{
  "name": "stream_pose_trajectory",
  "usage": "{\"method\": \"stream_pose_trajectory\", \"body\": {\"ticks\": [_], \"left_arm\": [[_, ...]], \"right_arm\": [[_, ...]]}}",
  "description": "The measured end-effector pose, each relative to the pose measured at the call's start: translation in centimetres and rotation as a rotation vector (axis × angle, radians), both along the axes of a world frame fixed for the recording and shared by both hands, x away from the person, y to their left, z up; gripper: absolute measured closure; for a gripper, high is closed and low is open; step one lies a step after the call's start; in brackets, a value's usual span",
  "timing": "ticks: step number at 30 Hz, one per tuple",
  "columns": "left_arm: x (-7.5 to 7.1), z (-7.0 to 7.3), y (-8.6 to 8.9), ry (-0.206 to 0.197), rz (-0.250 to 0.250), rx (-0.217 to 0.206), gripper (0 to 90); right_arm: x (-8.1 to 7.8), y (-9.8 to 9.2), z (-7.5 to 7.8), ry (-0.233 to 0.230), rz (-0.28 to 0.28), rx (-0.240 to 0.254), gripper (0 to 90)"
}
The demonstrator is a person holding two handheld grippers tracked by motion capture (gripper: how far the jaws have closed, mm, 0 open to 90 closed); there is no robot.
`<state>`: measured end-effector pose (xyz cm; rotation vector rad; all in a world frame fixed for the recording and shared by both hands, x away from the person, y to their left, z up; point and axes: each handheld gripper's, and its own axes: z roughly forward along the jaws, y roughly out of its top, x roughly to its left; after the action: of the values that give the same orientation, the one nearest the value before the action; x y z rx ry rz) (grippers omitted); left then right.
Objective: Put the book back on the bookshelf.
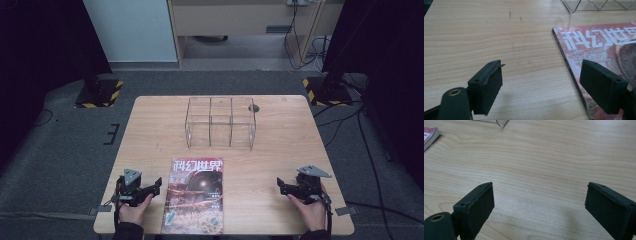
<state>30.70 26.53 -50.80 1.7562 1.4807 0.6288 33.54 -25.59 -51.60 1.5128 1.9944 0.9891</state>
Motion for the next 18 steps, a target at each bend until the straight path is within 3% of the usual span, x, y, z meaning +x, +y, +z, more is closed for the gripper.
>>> {"method": "stream_pose_trajectory", "body": {"ticks": [6, 18], "left_arm": [[-0.3, 0.2, -0.9, -0.032, -0.022, 0.018, 18.6], [-0.4, 0.2, -1.6, -0.013, -0.056, 0.01, 19.4]], "right_arm": [[-0.1, 0.6, 0.7, -0.021, 0.022, 0.017, 9.2], [0.0, 3.3, 2.6, -0.065, 0.089, 0.04, 9.8]]}}
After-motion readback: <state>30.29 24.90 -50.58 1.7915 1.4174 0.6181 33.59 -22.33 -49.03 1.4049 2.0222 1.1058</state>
